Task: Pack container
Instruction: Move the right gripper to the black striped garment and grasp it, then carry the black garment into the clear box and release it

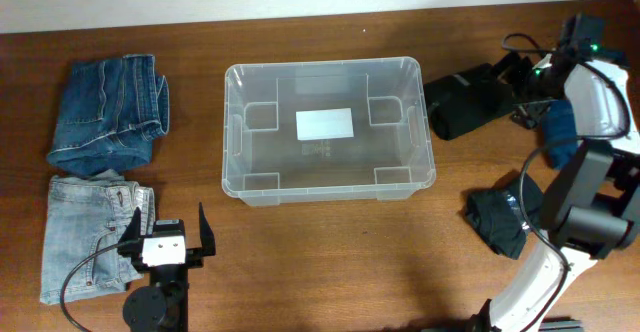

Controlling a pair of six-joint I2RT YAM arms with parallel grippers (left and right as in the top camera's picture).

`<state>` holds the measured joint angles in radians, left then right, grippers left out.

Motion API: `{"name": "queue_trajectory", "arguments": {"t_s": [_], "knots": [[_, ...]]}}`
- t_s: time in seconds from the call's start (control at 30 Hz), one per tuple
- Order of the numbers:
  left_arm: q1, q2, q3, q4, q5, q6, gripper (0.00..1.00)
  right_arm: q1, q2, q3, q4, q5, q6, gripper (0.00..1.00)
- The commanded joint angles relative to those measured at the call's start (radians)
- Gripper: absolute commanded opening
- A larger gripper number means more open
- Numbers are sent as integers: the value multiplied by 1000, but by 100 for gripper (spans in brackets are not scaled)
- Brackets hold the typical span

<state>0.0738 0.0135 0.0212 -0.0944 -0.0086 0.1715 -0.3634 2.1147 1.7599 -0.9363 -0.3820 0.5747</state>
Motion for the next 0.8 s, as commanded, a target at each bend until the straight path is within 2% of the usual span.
{"name": "queue_trajectory", "arguments": {"t_s": [0.0, 0.77], "knots": [[-6, -8, -6, 0, -6, 2, 100, 20, 37, 5, -2, 35, 52, 99], [-6, -8, -6, 0, -6, 2, 100, 123, 192, 2, 134, 59, 160, 98]]}}
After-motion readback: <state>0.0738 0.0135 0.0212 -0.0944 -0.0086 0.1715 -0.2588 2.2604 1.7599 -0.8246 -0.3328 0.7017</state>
